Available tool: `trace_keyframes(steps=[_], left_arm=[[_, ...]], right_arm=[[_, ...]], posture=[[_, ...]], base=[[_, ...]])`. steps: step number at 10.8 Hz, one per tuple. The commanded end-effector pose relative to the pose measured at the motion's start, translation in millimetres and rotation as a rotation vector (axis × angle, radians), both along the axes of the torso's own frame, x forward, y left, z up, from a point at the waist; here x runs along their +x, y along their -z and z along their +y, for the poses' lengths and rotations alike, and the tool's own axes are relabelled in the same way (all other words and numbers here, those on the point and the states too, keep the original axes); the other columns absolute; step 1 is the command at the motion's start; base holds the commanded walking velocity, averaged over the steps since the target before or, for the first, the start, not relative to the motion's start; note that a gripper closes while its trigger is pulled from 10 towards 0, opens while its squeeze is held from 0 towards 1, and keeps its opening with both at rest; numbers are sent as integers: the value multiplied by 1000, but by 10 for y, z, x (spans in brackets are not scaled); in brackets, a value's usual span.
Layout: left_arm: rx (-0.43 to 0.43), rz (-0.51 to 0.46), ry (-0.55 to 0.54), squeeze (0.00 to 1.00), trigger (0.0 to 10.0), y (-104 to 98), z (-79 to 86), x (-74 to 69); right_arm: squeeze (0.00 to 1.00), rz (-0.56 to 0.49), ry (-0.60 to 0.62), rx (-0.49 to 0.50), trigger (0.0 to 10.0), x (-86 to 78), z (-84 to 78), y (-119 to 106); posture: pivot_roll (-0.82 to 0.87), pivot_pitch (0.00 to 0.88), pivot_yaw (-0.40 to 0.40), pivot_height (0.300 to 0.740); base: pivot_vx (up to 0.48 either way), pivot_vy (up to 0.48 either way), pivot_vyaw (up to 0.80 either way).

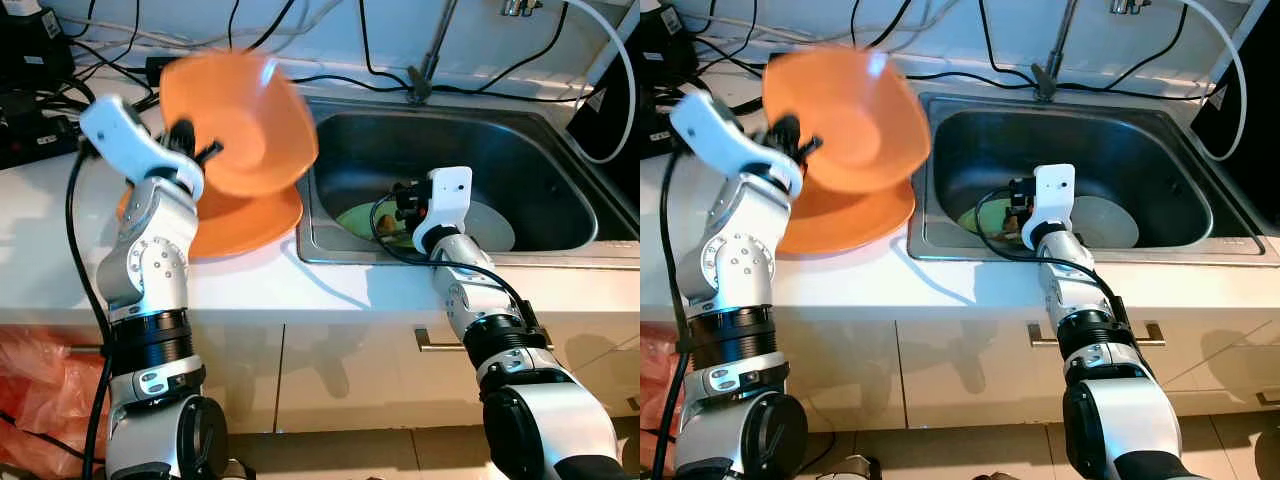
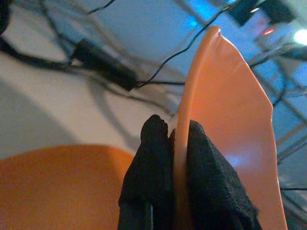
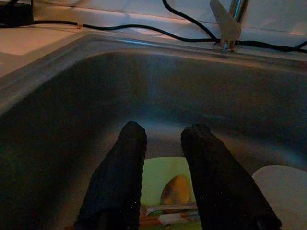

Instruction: Kitchen organization

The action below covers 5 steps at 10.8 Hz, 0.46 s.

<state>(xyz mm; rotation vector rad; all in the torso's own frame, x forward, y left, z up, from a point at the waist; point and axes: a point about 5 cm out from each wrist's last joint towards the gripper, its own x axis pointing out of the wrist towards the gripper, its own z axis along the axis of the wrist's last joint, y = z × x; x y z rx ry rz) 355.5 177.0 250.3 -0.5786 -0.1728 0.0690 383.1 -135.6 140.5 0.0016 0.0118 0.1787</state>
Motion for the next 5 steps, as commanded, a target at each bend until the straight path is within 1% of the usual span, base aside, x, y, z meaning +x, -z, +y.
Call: trace_keyframes(steps=[1, 2, 3, 4, 5], left_arm=[[7, -78, 38, 0, 0, -145, -91, -23], [0, -123, 58, 0, 0, -192, -124, -34], [11, -170, 80, 0, 0, -238, -159, -51], [36, -198, 99, 0, 0, -263, -189, -65], [93, -231, 146, 0, 0, -284, -267, -84]], right_arm=[[0, 105, 9, -4, 10000, -83, -23, 257], [0, 94, 14, 5, 10000, -77, -28, 238], [0, 88, 14, 10, 10000, -74, -27, 227], [0, 84, 16, 14, 10000, -73, -26, 221], [0, 71, 21, 24, 10000, -67, -32, 200]], posture=[[97, 60, -82, 740], [96, 62, -81, 740], [96, 62, -81, 740], [96, 62, -81, 740], [97, 62, -79, 740]], base=[[0, 0, 0], [0, 0, 0], [0, 0, 0], [0, 0, 0], [0, 0, 0]])
